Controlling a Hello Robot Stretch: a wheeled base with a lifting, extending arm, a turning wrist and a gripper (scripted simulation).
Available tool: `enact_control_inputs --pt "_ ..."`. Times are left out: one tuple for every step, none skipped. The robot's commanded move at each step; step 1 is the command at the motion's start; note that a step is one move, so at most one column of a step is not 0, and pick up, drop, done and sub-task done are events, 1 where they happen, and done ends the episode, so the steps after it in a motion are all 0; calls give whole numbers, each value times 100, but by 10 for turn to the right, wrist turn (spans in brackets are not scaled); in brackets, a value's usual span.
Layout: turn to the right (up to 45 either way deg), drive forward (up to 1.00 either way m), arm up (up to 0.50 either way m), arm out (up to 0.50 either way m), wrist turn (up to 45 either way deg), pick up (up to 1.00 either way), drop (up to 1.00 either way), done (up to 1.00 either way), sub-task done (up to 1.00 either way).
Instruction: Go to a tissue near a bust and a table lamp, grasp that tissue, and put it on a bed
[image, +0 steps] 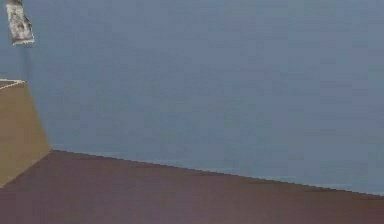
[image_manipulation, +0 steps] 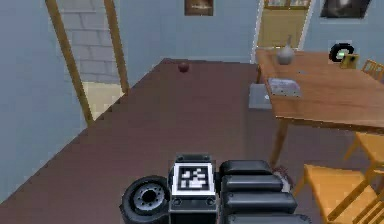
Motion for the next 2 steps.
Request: enact_control_inputs --pt "330 0 0 0 0 0 0 0 0" --pt "0 5 0 0 0 0 0 0 0"
